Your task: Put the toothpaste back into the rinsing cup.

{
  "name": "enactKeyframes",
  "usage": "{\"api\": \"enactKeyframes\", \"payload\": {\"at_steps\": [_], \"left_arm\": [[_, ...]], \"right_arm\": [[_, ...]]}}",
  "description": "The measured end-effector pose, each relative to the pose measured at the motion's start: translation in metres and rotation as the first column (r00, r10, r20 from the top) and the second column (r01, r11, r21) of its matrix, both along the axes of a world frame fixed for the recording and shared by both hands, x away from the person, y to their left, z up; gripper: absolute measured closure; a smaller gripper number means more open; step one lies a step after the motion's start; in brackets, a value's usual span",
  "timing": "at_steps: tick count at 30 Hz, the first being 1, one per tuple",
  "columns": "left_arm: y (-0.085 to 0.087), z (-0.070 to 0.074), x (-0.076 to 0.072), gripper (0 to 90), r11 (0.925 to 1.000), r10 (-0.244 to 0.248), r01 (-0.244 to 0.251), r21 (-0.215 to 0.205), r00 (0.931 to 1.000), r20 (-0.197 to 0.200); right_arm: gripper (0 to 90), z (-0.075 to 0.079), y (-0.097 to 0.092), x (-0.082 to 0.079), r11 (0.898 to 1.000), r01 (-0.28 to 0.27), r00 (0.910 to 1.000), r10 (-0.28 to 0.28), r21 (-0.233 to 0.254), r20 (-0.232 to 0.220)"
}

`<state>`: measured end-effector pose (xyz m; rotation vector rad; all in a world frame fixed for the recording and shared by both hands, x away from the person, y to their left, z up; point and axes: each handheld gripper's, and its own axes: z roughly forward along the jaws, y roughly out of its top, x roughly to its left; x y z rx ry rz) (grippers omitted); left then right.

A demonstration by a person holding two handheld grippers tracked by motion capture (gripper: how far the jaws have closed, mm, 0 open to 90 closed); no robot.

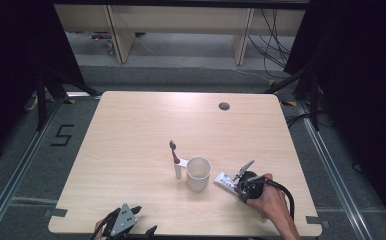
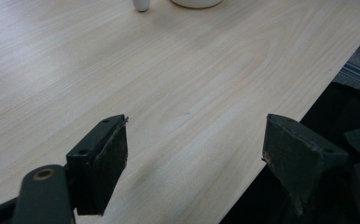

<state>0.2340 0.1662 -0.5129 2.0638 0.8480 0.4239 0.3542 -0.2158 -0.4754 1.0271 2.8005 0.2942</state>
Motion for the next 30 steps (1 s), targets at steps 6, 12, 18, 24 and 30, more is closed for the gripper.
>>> {"api": "enactKeyframes", "payload": {"at_steps": [6, 12, 18, 24, 30], "left_arm": [[0.0002, -0.0001, 0.0004, 21.9, 0.9997, -0.018, 0.018, 0.018, 0.9998, -0.003], [0.0002, -0.0005, 0.0004, 21.9, 0.9997, -0.012, 0.012, 0.022, 0.9999, 0.001], [0.0002, -0.0004, -0.0002, 21.9, 0.9998, -0.013, 0.013, 0.016, 0.9999, -0.003], [0.0003, 0.0005, -0.0001, 22.0, 0.9999, -0.011, 0.011, 0.003, 0.9999, -0.001], [-0.0008, -0.0003, -0.0002, 22.0, 0.9998, 0.001, -0.001, -0.022, 1.0000, 0.002]], "right_arm": [[75.3, 0.0007, 0.0031, 0.0029, 0.999, -0.035, 0.9993, 0.034, -0.036, -0.017], [75.6, 0.0009, 0.0042, 0.0051, 0.997, -0.042, 0.9988, 0.040, -0.067, -0.029], [75.9, 0.0003, 0.0031, 0.0088, 0.992, -0.103, 0.9947, 0.102, -0.074, -0.016], [76.3, 0.0017, 0.0035, 0.0050, 0.995, -0.093, 0.9953, 0.093, -0.018, -0.029], [76.5, 0.0075, -0.0037, 0.0045, 0.996, -0.088, 0.9961, 0.088, 0.034, -0.007]]}}
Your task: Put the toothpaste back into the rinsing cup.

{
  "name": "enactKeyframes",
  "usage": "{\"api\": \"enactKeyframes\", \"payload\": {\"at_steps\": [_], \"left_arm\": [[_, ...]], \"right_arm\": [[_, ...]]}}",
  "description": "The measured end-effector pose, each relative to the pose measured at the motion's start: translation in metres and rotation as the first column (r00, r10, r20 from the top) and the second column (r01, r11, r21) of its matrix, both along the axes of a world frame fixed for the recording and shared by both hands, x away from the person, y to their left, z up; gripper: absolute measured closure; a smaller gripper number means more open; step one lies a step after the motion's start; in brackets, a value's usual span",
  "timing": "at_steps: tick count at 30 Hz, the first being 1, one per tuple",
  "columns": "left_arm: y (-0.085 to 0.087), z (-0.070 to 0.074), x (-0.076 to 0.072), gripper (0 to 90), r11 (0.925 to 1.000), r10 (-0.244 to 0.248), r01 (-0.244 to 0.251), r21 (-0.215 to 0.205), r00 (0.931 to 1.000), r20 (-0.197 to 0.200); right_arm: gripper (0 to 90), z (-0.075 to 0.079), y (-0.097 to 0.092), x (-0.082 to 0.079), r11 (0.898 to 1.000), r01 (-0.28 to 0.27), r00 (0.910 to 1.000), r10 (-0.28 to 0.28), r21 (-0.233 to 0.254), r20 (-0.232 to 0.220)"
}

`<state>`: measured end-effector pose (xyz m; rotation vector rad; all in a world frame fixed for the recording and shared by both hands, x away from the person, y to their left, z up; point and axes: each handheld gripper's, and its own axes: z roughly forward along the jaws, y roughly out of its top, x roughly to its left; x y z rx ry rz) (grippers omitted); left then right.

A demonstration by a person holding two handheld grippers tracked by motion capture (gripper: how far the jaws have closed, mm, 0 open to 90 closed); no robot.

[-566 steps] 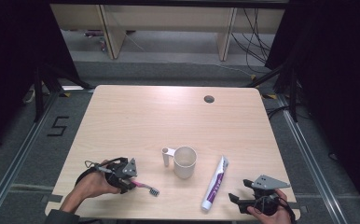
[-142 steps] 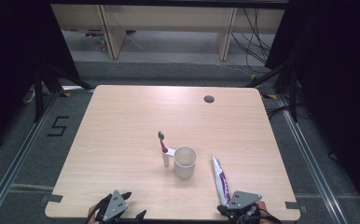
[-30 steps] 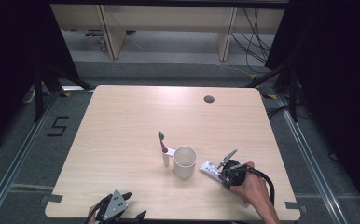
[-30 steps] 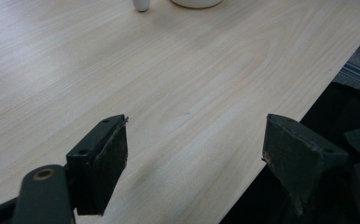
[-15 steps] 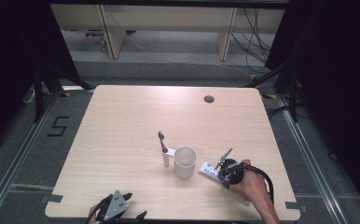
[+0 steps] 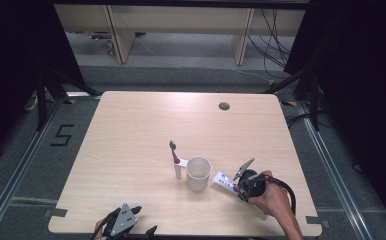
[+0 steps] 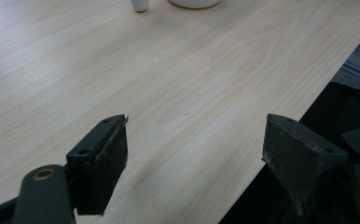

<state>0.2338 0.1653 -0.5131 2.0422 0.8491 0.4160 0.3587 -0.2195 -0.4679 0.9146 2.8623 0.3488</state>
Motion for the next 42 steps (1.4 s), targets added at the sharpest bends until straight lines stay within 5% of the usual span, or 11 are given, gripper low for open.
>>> {"api": "enactKeyframes", "payload": {"at_steps": [9, 19, 22, 26, 30, 31, 33, 36, 39, 41, 42], "left_arm": [[0.002, 0.002, 0.001, 22.0, 0.9990, -0.016, 0.016, 0.041, 0.9999, 0.001], [0.001, 0.002, 0.000, 22.0, 0.9999, -0.006, 0.006, 0.014, 1.0000, 0.001], [0.001, 0.002, 0.000, 22.0, 0.9999, -0.006, 0.006, 0.015, 1.0000, 0.001], [0.001, 0.002, 0.000, 22.0, 0.9998, -0.009, 0.009, 0.019, 1.0000, 0.002], [0.001, 0.002, 0.000, 22.0, 0.9999, -0.005, 0.005, 0.014, 1.0000, 0.003], [0.001, 0.002, 0.000, 22.0, 0.9999, -0.005, 0.005, 0.013, 1.0000, 0.002], [0.001, 0.002, 0.000, 21.9, 0.9999, -0.003, 0.003, 0.014, 1.0000, 0.006], [0.001, 0.002, 0.000, 22.0, 0.9999, -0.006, 0.006, 0.014, 1.0000, 0.004], [0.002, 0.002, 0.000, 21.9, 0.9998, -0.007, 0.007, 0.021, 0.9999, 0.008], [0.002, 0.002, 0.000, 22.0, 0.9997, -0.006, 0.006, 0.022, 0.9999, 0.010], [0.003, 0.002, 0.000, 22.0, 0.9993, -0.013, 0.013, 0.036, 0.9999, 0.010]], "right_arm": [[76.5, 0.014, -0.022, 0.002, 0.992, 0.061, 0.9945, -0.070, 0.114, 0.078], [76.5, 0.026, -0.037, 0.005, 0.932, 0.164, 0.9562, -0.231, 0.322, 0.181], [76.5, 0.026, -0.041, 0.008, 0.935, 0.155, 0.9580, -0.221, 0.318, 0.183], [76.6, 0.025, -0.044, 0.010, 0.924, 0.147, 0.9555, -0.225, 0.353, 0.191], [76.6, 0.024, -0.045, 0.011, 0.891, 0.174, 0.9425, -0.274, 0.419, 0.191], [76.5, 0.024, -0.046, 0.012, 0.895, 0.159, 0.9431, -0.263, 0.418, 0.204], [76.5, 0.022, -0.046, 0.014, 0.878, 0.166, 0.9296, -0.292, 0.449, 0.225], [76.6, 0.025, -0.046, 0.013, 0.864, 0.182, 0.9318, -0.304, 0.469, 0.199], [76.6, 0.025, -0.047, 0.016, 0.858, 0.143, 0.9241, -0.294, 0.494, 0.243], [76.5, 0.027, -0.045, 0.015, 0.842, 0.159, 0.9174, -0.319, 0.516, 0.238], [76.5, 0.027, -0.045, 0.016, 0.846, 0.134, 0.9124, -0.309, 0.517, 0.269]]}}
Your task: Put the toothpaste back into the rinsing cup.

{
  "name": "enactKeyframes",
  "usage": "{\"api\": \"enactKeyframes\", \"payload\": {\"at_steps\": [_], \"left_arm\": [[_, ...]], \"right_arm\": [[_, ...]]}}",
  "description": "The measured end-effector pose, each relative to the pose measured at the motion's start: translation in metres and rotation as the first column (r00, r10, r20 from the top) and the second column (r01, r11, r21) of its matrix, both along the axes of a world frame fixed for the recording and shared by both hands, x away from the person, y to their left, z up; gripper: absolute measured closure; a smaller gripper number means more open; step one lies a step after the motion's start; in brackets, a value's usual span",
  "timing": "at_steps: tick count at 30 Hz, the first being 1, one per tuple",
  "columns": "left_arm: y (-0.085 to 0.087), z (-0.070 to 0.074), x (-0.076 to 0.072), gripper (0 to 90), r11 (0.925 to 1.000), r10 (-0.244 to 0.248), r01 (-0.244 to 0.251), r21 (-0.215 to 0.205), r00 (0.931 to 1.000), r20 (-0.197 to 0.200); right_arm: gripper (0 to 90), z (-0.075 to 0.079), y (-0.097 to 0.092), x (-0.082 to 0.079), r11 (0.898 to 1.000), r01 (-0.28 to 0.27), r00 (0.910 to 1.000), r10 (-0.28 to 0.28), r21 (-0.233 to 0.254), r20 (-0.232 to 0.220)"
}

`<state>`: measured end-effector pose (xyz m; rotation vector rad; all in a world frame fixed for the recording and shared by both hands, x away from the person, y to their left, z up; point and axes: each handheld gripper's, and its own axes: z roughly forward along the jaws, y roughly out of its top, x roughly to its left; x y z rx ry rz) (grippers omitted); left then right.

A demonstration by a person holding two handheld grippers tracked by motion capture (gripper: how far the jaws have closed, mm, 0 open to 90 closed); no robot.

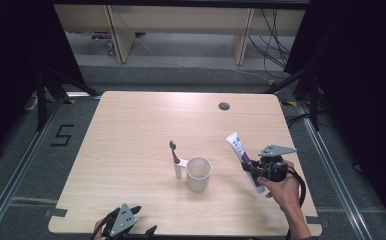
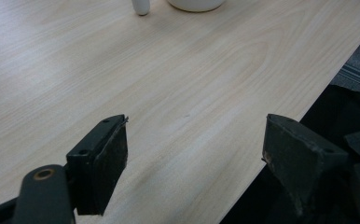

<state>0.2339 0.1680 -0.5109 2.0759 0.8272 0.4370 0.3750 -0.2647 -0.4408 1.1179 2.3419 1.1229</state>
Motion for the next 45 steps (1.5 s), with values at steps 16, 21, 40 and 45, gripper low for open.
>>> {"api": "enactKeyframes", "payload": {"at_steps": [16, 21, 40, 45], "left_arm": [[0.002, 0.000, 0.001, 22.0, 1.0000, 0.007, -0.007, 0.002, 1.0000, 0.001], [0.001, -0.001, 0.001, 21.9, 1.0000, 0.002, -0.002, -0.002, 1.0000, 0.001], [0.002, 0.000, 0.000, 22.0, 1.0000, 0.002, -0.002, 0.007, 1.0000, -0.006], [0.002, 0.000, 0.000, 22.0, 0.9999, 0.005, -0.005, 0.009, 1.0000, -0.001]], "right_arm": [[76.6, 0.018, 0.022, 0.007, 0.986, -0.044, 0.9856, 0.017, 0.162, 0.168], [76.6, 0.027, 0.028, 0.006, 0.965, -0.058, 0.9846, 0.014, 0.254, 0.174], [76.6, 0.043, 0.075, 0.011, 0.913, -0.147, 0.9724, 0.062, 0.381, 0.225], [76.6, 0.045, 0.087, 0.013, 0.902, -0.176, 0.9681, 0.085, 0.394, 0.236]]}}
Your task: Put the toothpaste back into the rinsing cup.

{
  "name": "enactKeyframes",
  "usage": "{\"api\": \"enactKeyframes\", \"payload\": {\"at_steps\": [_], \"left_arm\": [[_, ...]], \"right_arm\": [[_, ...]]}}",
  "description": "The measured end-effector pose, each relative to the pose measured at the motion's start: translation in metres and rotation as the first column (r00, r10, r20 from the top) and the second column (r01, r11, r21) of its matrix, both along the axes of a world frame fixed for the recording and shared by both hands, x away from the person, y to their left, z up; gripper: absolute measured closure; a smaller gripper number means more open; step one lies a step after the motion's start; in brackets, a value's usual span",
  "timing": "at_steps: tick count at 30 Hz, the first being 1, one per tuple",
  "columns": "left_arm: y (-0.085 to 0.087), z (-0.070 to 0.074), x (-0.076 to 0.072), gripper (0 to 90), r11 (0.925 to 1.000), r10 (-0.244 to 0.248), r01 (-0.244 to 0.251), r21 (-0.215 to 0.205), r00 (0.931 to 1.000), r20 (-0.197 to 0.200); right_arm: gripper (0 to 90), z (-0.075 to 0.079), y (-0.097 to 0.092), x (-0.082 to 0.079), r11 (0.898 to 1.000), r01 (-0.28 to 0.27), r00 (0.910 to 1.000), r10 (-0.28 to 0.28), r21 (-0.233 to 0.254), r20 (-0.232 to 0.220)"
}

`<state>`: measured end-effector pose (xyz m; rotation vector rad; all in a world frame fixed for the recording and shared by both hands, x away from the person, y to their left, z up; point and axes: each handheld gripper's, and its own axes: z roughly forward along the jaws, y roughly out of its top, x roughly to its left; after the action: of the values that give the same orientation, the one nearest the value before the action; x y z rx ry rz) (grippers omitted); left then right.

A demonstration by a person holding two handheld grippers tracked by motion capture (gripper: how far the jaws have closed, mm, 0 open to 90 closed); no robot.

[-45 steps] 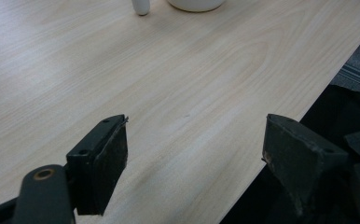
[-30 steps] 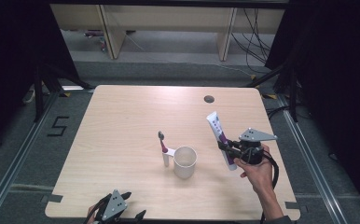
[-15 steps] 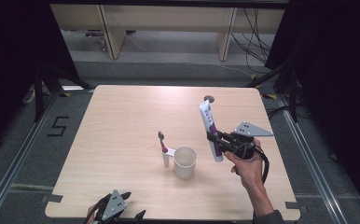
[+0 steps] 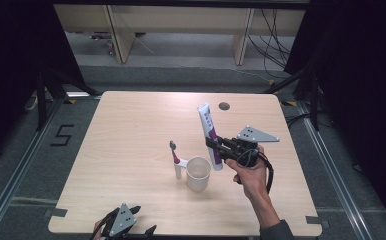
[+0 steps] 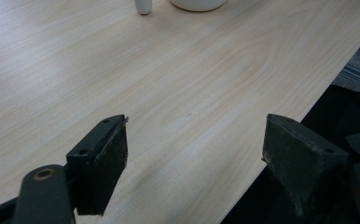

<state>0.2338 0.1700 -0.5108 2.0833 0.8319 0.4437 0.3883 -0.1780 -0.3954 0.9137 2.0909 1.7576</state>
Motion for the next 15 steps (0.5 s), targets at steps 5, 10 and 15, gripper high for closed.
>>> {"api": "enactKeyframes", "payload": {"at_steps": [5, 10, 15], "left_arm": [[0.000, 0.000, 0.000, 22.0, 1.0000, -0.001, 0.001, 0.005, 1.0000, 0.000], [0.000, 0.000, 0.000, 22.0, 1.0000, -0.001, 0.001, 0.003, 1.0000, 0.000], [-0.002, -0.001, -0.001, 21.9, 0.9995, 0.007, -0.007, -0.029, 1.0000, -0.007]], "right_arm": [[76.6, 0.000, 0.009, 0.001, 1.000, -0.018, 0.9998, 0.017, 0.020, 0.013], [76.6, -0.002, 0.017, 0.001, 0.999, -0.022, 0.9998, 0.022, 0.031, 0.004], [76.6, -0.004, 0.023, 0.000, 0.999, -0.037, 0.9993, 0.037, 0.020, -0.003]]}}
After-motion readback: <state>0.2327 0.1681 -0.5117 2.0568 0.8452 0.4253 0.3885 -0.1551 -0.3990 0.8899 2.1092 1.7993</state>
